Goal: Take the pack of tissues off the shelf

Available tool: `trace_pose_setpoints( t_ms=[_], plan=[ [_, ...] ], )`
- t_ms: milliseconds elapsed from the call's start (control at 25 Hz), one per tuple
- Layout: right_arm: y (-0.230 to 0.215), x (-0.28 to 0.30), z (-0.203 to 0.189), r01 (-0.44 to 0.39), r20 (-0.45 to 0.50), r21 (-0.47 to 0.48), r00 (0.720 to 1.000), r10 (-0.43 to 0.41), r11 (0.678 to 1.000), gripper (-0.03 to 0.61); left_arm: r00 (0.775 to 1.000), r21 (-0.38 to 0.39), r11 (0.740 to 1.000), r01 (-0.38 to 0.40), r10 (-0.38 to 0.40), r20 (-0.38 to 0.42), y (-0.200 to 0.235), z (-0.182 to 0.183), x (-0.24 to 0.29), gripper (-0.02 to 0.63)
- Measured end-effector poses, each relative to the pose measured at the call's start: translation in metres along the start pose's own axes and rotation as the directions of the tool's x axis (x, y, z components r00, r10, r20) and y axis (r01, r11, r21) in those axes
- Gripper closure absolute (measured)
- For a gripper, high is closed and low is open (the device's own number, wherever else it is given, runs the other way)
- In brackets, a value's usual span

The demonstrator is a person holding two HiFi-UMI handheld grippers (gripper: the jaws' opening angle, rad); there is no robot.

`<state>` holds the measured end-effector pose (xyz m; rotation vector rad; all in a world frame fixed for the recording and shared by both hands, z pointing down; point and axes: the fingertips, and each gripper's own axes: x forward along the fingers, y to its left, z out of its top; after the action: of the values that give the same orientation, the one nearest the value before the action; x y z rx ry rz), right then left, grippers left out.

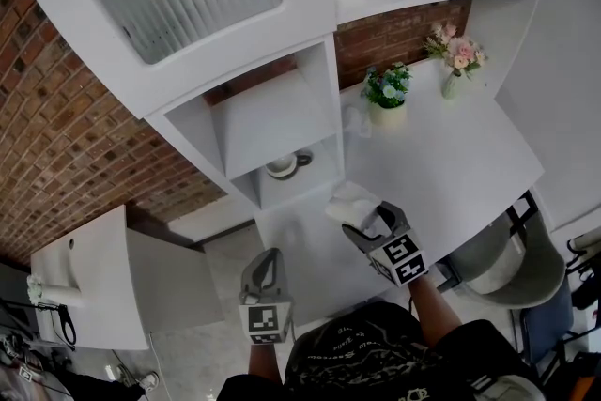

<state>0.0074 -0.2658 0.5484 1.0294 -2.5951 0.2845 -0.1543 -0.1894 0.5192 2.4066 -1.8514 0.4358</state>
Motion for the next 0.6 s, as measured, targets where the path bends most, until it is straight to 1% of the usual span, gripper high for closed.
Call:
trace_pose_setpoints(
  t_ms=[280,600],
  plan=[
    [0.005,0.007,-0.014,-0.009,-0.038,-0.014,0.999,0.009,1.0,0.255,1.0,-0.004,1.0,-0.001,0.001,-0.001,0.005,0.0,0.004,0.604],
    [0.002,0.012,-0.02,-0.019,-0.054,-0.021,0.998,0.018,1.0,0.259,1.0,-0.007,1.0,-0.002,0.002,-0.006,0.005,-0.001,0.012,0.604]
  ],
)
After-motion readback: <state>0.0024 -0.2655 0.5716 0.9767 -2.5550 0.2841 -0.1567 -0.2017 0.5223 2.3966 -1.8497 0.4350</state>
